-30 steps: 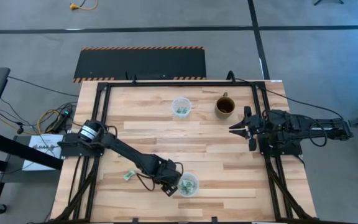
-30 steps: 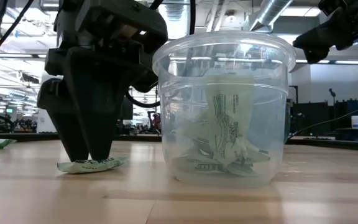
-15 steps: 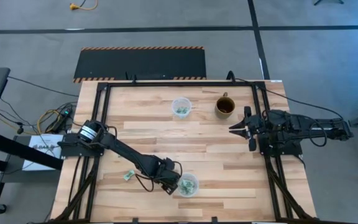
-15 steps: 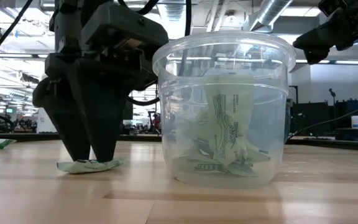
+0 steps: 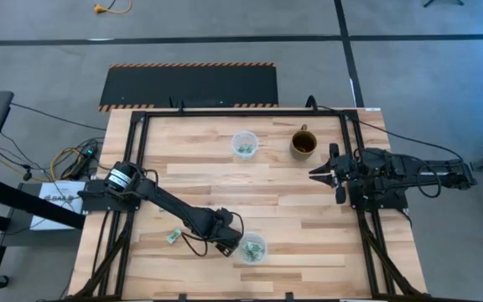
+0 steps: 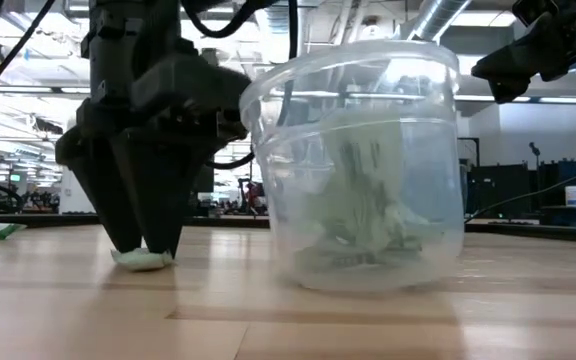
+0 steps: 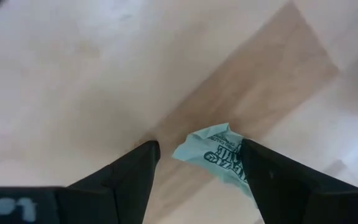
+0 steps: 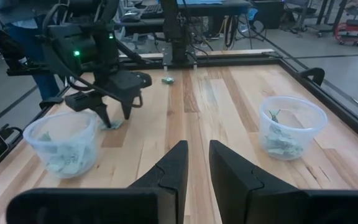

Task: Pick and place Stevia / Truvia into bins
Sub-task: Put the stevia packet into the top transparent container, then put the truvia packet into the bottom transparent container

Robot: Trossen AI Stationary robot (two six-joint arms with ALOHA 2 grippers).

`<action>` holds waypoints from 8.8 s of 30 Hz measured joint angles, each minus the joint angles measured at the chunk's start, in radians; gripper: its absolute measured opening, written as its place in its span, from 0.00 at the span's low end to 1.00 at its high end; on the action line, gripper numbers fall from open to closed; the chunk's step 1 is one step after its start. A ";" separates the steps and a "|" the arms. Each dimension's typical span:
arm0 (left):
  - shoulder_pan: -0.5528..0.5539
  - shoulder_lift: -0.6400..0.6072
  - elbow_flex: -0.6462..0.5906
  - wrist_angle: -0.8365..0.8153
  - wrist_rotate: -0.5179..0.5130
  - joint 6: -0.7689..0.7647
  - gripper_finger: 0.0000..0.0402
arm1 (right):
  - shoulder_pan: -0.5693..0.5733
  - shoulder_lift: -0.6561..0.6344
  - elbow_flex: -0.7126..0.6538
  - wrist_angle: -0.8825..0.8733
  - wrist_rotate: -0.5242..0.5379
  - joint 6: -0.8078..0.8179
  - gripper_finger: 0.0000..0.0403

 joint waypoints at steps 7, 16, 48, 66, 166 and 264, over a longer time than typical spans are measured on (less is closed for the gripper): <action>0.024 0.000 -0.002 -0.086 -0.056 0.032 0.58 | 0.000 0.000 0.000 0.000 0.000 0.000 0.15; 0.030 0.000 0.023 -0.099 -0.086 0.065 0.58 | 0.000 0.000 0.000 0.000 0.000 0.000 0.15; 0.024 0.003 0.064 -0.163 -0.195 0.294 0.58 | 0.000 0.000 0.000 -0.006 0.000 0.000 0.15; -0.012 -0.056 0.116 -0.165 -0.111 0.881 0.58 | 0.000 0.000 0.000 -0.006 0.000 0.000 0.15; 0.789 -0.318 -0.142 0.646 0.097 1.238 0.00 | 0.000 0.000 0.000 -0.038 0.000 0.000 0.15; 0.027 -1.022 -0.910 0.021 0.035 -0.181 0.29 | 0.000 0.000 0.000 -0.037 0.000 0.000 0.15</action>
